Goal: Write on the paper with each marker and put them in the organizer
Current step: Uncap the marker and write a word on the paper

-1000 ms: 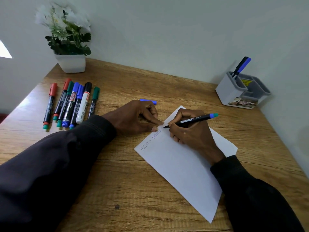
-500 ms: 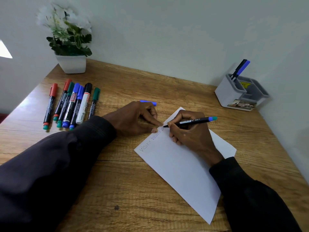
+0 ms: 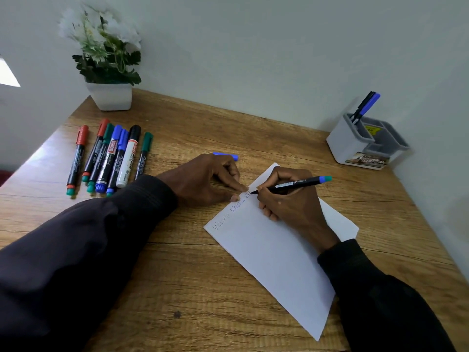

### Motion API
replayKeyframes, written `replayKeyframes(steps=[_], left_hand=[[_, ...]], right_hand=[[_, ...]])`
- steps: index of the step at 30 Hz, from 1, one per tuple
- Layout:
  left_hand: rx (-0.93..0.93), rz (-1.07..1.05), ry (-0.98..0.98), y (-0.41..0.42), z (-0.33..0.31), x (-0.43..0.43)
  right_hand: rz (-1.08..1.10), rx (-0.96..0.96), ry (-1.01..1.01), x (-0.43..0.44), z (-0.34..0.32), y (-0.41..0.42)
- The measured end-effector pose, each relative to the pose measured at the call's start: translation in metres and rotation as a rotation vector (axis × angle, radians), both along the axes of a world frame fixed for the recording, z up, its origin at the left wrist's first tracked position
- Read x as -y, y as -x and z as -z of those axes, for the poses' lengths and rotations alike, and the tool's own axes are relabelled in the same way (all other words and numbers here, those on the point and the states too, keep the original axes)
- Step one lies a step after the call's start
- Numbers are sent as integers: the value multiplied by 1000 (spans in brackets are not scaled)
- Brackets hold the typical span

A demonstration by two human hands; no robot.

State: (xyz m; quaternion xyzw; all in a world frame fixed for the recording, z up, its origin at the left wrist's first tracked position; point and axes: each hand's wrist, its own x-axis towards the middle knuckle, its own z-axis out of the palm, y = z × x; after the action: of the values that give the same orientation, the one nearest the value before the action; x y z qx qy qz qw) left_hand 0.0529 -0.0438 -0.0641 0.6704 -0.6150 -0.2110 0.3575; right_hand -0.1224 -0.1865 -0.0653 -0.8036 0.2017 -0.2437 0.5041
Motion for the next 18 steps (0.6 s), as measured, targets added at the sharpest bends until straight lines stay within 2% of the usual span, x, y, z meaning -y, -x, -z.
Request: replayKeyframes(steps=[18], left_hand=[[15, 9, 5, 0, 0, 0]], right_hand=[[-7, 38, -34, 1, 3, 0]])
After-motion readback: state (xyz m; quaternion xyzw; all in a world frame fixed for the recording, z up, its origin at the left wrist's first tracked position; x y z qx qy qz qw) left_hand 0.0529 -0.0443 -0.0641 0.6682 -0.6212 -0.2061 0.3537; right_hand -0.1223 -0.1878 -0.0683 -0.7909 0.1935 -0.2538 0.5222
